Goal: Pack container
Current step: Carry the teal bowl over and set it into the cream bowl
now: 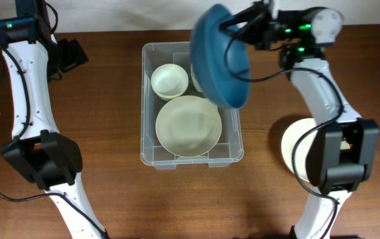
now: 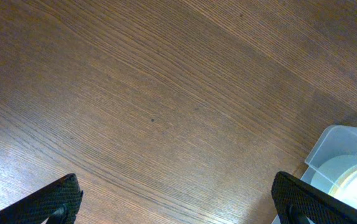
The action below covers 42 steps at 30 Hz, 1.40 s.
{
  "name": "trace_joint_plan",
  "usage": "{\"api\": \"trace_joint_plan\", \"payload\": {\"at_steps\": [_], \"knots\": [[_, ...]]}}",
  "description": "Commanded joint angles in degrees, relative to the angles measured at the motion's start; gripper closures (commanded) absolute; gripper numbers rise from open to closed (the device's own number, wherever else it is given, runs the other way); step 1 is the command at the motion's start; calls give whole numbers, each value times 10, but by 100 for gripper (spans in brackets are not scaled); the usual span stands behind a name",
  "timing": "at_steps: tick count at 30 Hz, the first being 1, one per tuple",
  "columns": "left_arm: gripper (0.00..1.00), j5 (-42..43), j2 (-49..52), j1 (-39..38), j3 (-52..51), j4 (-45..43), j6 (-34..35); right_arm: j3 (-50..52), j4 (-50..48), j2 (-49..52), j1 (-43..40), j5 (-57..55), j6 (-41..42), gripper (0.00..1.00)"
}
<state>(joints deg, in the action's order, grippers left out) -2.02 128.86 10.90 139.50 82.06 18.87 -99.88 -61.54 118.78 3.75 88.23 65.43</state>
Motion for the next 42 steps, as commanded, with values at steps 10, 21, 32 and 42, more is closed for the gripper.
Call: {"api": "trace_joint_plan", "payload": {"at_steps": [10, 21, 32, 42], "knots": [[1, -8, 0, 1, 9, 0, -5, -5, 50, -3, 47, -13, 7, 96], [1, -8, 0, 1, 9, 0, -5, -5, 278, -3, -9, -152, 9, 96], [1, -8, 0, 1, 9, 0, -5, -5, 676, -4, -7, -353, -248, 96], [1, -8, 0, 1, 9, 0, -5, -6, 894, -33, 55, -563, -480, 96]]}}
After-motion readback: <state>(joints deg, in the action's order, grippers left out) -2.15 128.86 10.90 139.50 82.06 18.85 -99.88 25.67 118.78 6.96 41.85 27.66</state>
